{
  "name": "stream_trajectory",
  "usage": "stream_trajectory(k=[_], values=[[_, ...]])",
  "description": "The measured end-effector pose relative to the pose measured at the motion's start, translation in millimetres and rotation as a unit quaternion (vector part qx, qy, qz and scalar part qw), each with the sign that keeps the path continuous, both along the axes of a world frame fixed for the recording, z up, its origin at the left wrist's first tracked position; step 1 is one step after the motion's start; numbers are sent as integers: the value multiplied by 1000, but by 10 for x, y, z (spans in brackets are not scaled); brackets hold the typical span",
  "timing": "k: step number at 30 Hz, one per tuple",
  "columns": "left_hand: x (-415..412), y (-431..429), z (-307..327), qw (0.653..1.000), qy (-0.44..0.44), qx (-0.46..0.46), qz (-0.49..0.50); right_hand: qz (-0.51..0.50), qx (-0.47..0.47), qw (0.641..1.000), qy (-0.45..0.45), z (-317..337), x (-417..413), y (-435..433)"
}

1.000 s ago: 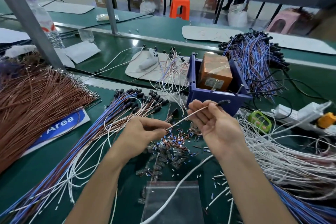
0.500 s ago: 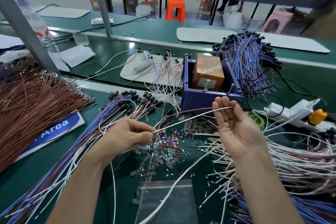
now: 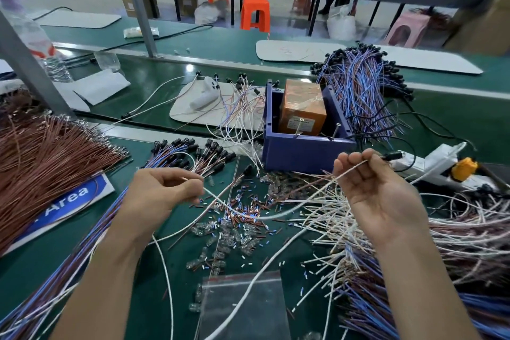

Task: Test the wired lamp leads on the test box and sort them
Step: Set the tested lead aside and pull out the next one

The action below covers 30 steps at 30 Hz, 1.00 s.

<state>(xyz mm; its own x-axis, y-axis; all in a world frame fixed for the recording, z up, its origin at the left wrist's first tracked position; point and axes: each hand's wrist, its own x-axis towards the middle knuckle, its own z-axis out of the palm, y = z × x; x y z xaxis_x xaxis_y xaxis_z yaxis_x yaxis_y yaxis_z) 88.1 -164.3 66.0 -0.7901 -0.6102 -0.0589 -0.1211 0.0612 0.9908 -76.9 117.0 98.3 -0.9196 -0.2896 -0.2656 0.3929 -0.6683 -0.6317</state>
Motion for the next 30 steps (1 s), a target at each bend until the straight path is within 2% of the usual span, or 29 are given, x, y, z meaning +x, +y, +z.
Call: stream_trajectory(k=[5,6,8,10,12,15,17,18,20,22,24,28,30], values=[[-162,496,109,986,73,77,-128,79,-49,995,-29,117,140,-149],[-220,582,98,983,79,82,-147,105,-35,993,-26,129,180,-179],[-329,715,78,979,84,83,-163,163,66,984,8,129,256,-236],[-414,811,78,976,88,96,-172,217,221,947,81,119,339,-303],[-474,865,81,973,98,109,-180,246,348,889,166,106,414,-373],[-519,901,92,973,106,116,-169,267,435,824,248,63,454,-441],[-525,906,95,977,110,126,-135,279,446,809,261,49,466,-458],[-525,911,86,979,114,128,-111,270,436,820,252,44,470,-467],[-531,925,47,983,120,133,-45,214,399,868,205,32,457,-487],[-526,961,-2,984,118,130,14,142,325,926,131,39,425,-499],[-485,1014,-23,987,120,105,22,61,248,964,73,51,367,-495],[-367,1076,-11,991,115,31,-54,-35,133,990,-11,40,213,-441],[-344,1085,-18,993,100,-14,-56,-62,91,993,-42,21,154,-387]])
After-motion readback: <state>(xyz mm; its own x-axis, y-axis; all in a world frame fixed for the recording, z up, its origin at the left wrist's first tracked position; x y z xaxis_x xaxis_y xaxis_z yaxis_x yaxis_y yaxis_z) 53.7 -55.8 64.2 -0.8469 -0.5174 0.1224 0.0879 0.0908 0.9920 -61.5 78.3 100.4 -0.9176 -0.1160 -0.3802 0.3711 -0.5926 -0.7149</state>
